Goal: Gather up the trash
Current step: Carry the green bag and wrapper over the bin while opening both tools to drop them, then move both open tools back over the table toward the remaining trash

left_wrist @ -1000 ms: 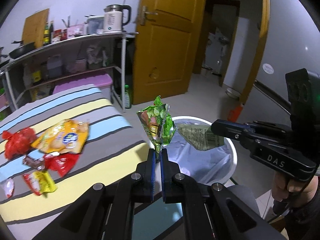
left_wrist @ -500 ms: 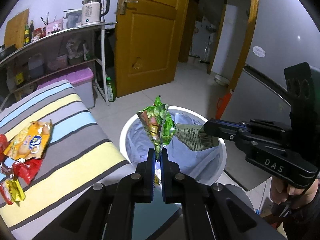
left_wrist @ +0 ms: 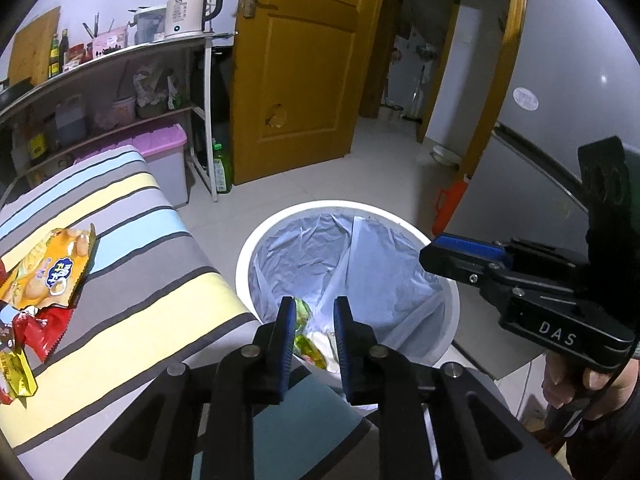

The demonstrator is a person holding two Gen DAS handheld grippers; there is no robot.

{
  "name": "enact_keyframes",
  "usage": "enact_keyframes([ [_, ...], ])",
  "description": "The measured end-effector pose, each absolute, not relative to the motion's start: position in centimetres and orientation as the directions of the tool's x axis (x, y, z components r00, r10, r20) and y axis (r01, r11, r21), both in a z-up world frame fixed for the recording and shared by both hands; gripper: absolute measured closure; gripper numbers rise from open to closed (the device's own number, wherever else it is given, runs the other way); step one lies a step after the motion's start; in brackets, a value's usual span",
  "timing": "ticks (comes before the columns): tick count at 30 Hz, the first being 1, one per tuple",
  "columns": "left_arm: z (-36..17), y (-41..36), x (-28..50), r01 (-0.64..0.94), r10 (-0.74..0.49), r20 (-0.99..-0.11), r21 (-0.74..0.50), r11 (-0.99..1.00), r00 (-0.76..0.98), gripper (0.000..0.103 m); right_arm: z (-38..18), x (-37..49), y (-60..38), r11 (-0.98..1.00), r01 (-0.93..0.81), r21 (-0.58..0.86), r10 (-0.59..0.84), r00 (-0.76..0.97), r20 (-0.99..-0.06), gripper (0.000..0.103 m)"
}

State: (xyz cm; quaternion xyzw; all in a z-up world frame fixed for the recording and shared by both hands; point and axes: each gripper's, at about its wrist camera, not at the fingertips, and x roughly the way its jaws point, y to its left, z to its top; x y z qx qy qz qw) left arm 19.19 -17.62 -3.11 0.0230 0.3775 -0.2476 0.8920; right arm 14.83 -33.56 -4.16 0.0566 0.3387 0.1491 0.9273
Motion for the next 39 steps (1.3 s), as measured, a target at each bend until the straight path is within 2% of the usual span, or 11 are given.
enact_keyframes([
  [8, -1.5, -15.6, 17.7, 0.430, -0.430, -0.639, -0.168, 0.887, 0.637, 0.085, -2.4, 14.0, -32.6, 0.944, -0.266, 0.195, 0.330, 0.742, -0.584, 0.082],
  [16, -0.1, -12.1, 15.8, 0.351, -0.382, -0.609, -0.176, 0.920, 0.695, 0.084, -1.2, 13.0, -29.9, 0.926, -0.333, 0.180, 0.375, 0.736, -0.564, 0.082],
  [23, 0.5, -8.4, 14.1, 0.286, -0.332, -0.594, -0.174, 0.942, 0.733, 0.076, -0.7, 12.5, -26.7, 0.898, -0.403, 0.175, 0.428, 0.711, -0.558, 0.082],
  [30, 0.7, -4.9, 12.4, 0.224, -0.273, -0.583, -0.157, 0.962, 0.765, 0.076, -0.3, 12.0, -23.8, 0.871, -0.458, 0.174, 0.473, 0.690, -0.548, 0.070],
  [39, 0.9, 0.0, 10.2, 0.121, -0.183, -0.572, -0.145, 0.982, 0.800, 0.076, 0.1, 11.6, -20.2, 0.838, -0.522, 0.161, 0.516, 0.658, -0.549, 0.069],
])
